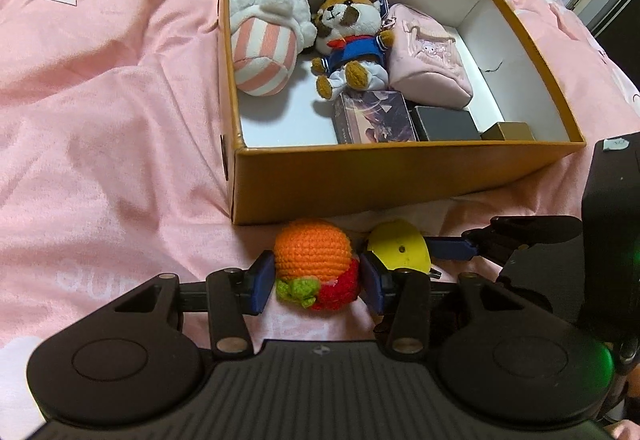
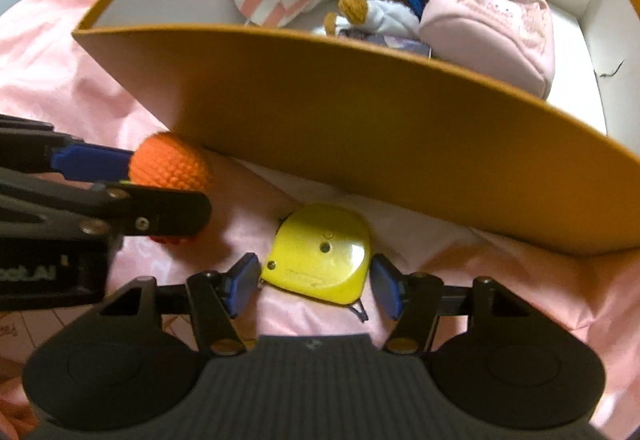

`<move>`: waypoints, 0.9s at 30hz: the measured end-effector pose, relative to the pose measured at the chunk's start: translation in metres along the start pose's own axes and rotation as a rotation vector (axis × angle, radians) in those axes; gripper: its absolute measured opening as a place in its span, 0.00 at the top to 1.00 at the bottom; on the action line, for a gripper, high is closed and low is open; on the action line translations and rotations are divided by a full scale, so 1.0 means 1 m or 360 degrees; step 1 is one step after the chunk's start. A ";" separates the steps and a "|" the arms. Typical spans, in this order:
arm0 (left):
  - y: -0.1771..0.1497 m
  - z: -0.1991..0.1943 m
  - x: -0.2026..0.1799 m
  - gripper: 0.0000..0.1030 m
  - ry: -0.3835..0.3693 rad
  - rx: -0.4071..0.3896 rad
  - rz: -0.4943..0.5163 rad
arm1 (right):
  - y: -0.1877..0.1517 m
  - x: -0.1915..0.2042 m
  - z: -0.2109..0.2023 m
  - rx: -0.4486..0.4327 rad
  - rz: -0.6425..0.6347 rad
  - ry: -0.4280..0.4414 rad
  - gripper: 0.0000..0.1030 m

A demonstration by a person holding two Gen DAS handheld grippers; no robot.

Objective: Organize objects
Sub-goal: 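Grasp the orange crocheted fruit with the left tool while the right tool grasps the yellow tape measure, then lift the fruit and tape measure and carry them over the shoebox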

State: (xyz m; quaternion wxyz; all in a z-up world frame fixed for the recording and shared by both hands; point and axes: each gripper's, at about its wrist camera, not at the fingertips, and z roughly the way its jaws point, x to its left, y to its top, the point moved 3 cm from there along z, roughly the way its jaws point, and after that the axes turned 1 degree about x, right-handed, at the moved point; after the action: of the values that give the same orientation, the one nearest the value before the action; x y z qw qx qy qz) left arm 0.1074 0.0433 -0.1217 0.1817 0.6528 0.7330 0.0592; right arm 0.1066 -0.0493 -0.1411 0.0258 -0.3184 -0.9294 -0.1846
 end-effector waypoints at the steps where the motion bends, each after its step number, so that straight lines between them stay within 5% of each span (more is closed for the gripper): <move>1: 0.000 0.000 0.000 0.49 -0.0001 0.0000 0.0002 | 0.000 0.000 0.000 -0.0003 -0.0003 -0.0003 0.39; 14: -0.002 -0.027 -0.013 0.49 -0.0106 -0.0026 0.0097 | -0.015 -0.001 -0.053 -0.0148 -0.0029 0.0001 0.43; 27: 0.018 -0.091 -0.027 0.49 -0.0149 -0.0296 0.0184 | -0.010 0.001 -0.157 -0.0534 -0.0119 -0.0009 0.43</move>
State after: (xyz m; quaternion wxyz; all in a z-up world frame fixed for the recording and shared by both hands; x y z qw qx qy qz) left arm 0.0956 0.0328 -0.0264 0.2718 0.6764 0.6762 0.1066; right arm 0.0886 -0.1122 0.0024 -0.0372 -0.2841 -0.8968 -0.3372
